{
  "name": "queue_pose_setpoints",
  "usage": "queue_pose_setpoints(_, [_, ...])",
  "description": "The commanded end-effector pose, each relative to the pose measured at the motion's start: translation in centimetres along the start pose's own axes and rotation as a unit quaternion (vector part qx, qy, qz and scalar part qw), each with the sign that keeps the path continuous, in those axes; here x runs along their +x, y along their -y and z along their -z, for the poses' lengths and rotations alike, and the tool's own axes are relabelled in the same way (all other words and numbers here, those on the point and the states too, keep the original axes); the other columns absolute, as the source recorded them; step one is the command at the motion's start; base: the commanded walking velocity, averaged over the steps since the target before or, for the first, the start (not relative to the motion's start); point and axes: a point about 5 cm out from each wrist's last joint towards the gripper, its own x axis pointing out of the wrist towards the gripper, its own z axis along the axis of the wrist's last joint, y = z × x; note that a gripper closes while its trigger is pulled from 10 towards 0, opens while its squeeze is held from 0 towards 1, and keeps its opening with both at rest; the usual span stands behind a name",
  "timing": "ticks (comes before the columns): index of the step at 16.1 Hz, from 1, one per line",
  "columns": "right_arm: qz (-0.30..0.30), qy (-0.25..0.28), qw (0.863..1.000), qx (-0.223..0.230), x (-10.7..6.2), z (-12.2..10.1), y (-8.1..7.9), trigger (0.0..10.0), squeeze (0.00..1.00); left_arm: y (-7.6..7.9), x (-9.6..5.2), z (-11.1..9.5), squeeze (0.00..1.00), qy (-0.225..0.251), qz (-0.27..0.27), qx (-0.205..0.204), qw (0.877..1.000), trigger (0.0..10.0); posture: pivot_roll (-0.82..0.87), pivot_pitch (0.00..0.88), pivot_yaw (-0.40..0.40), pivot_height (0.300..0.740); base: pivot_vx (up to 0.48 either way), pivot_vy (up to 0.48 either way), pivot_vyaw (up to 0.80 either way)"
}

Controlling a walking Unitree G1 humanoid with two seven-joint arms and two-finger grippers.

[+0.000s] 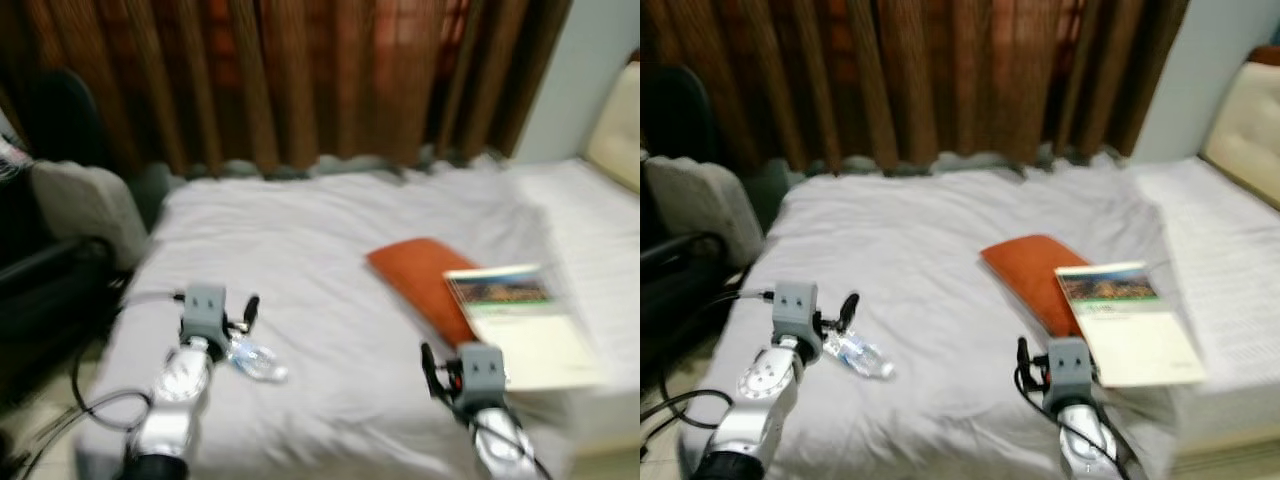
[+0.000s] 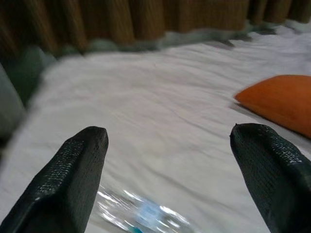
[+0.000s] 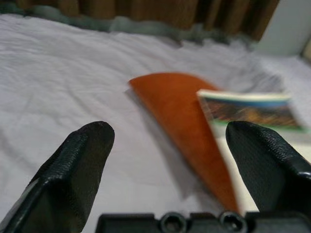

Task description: Clean up the room

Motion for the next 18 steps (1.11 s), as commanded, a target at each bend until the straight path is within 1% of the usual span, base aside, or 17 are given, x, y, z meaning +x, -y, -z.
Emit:
queue_pose_setpoints(1, [-0.010, -0.005, 1.000, -0.012, 0.2, -0.3, 0.4, 10.0, 0.00, -0.4, -0.5, 1.1, 0.00, -0.015, -0.016, -0.006, 1.000, 10.0, 0.01, 0.000, -0.054, 0.740, 0.000, 0.000, 0.00])
queue_pose_setpoints(2, [0.023, -0.013, 0.999, -0.019, 0.3, -0.2, 1.4, 10.0, 0.00, 0.0, -0.8, 1.7, 0.00, -0.021, -0.003, -0.003, 1.000, 10.0, 0.02, 0.000, -0.052, 0.740, 0.000, 0.000, 0.00])
queue_pose_setpoints(3, [0.079, -0.033, 0.996, -0.035, -0.3, 0.3, 2.7, 10.0, 0.00, 0.2, -1.0, 2.6, 0.00, -0.039, 0.011, 0.008, 0.999, 10.0, 0.02, 0.000, -0.046, 0.740, 0.000, 0.000, 0.00])
queue_pose_setpoints(4, [0.112, -0.058, 0.992, -0.022, -1.7, 1.4, 3.5, 10.0, 0.00, 0.2, -1.6, 3.6, 0.00, -0.053, 0.021, 0.021, 0.998, 10.0, 0.02, 0.000, -0.040, 0.740, 0.000, 0.000, 0.00])
queue_pose_setpoints(5, [0.088, -0.060, 0.994, 0.005, -2.8, 2.1, 3.0, 10.0, 0.00, -0.4, -2.7, 4.4, 0.00, -0.058, 0.012, 0.021, 0.998, 10.0, 0.01, 0.000, -0.038, 0.740, 0.000, 0.000, 0.00])
queue_pose_setpoints(6, [0.022, -0.028, 0.997, 0.070, -3.9, 1.8, 1.5, 10.0, 0.00, -1.4, -5.3, 4.2, 0.00, -0.039, -0.005, 0.060, 0.997, 10.0, 0.02, 0.000, -0.032, 0.740, 0.000, 0.000, 0.00])
queue_pose_setpoints(7, [0.001, -0.016, 0.995, 0.098, -4.3, 1.6, 1.0, 10.0, 0.00, -1.8, -6.3, 3.6, 0.00, -0.026, -0.016, 0.068, 0.997, 10.0, 0.02, 0.000, -0.031, 0.740, 0.000, 0.000, 0.00])
queue_pose_setpoints(8, [-0.025, 0.003, 0.993, 0.112, -5.0, 0.7, 0.4, 10.0, 0.00, -3.0, -8.0, 1.6, 0.00, 0.002, -0.049, 0.075, 0.996, 10.0, 0.03, 0.000, -0.030, 0.740, 0.000, 0.000, 0.00])
queue_pose_setpoints(9, [-0.033, 0.002, 0.994, 0.103, -5.7, 0.5, 0.3, 10.0, 0.00, -3.4, -9.2, 0.3, 0.00, 0.015, -0.045, 0.062, 0.997, 10.0, 0.04, 0.000, -0.030, 0.740, 0.000, 0.000, 0.00])
queue_pose_setpoints(10, [-0.034, -0.003, 0.995, 0.096, -6.1, 0.8, 0.3, 10.0, 0.00, -3.4, -9.8, 0.0, 0.00, 0.020, -0.038, 0.061, 0.997, 10.0, 0.05, 0.000, -0.033, 0.740, 0.000, 0.000, 0.00])
queue_pose_setpoints(11, [-0.038, -0.010, 0.995, 0.091, -6.7, 1.1, 0.3, 10.0, 0.00, -2.9, -9.8, -0.2, 0.00, 0.017, -0.016, 0.055, 0.998, 10.0, 0.05, 0.000, -0.032, 0.740, 0.000, 0.000, 0.00])
queue_pose_setpoints(12, [-0.046, -0.011, 0.994, 0.094, -6.4, 1.2, -0.2, 10.0, 0.00, -1.8, -9.0, 0.1, 0.00, 0.010, 0.003, 0.044, 0.999, 10.0, 0.06, 0.000, -0.038, 0.740, 0.000, 0.000, 0.00])
queue_pose_setpoints(13, [-0.054, -0.008, 0.994, 0.095, -6.0, 1.1, -0.4, 10.0, 0.00, -1.5, -8.6, 0.2, 0.00, 0.007, 0.005, 0.038, 0.999, 10.0, 0.06, 0.000, -0.039, 0.740, 0.000, 0.000, 0.00])
queue_pose_setpoints(14, [-0.058, -0.007, 0.994, 0.096, -5.8, 0.9, -0.5, 10.0, 0.00, -1.4, -8.6, 0.1, 0.00, 0.004, 0.003, 0.034, 0.999, 10.0, 0.06, 0.000, -0.038, 0.740, 0.296, -0.375, 0.69])
queue_pose_setpoints(15, [-0.058, -0.007, 0.994, 0.097, -5.1, 0.7, -0.5, 10.0, 0.00, -1.3, -8.1, 0.4, 0.00, -0.016, 0.009, 0.044, 0.999, 10.0, 0.07, 0.000, -0.038, 0.740, 0.296, -0.375, 0.66])
queue_pose_setpoints(17, [-0.054, 0.000, 0.995, 0.085, -5.0, 0.5, -0.5, 10.0, 0.00, -1.0, -7.5, 0.5, 0.00, -0.025, 0.032, 0.052, 0.998, 10.0, 0.06, 0.000, -0.035, 0.740, 0.304, -0.368, 0.64])
queue_pose_setpoints(18, [-0.054, 0.000, 0.995, 0.085, -5.0, 0.5, -0.5, 10.0, 0.00, -1.0, -7.5, 0.5, 0.00, -0.025, 0.032, 0.052, 0.998, 10.0, 0.06, 0.000, -0.035, 0.740, 0.304, -0.368, 0.63])
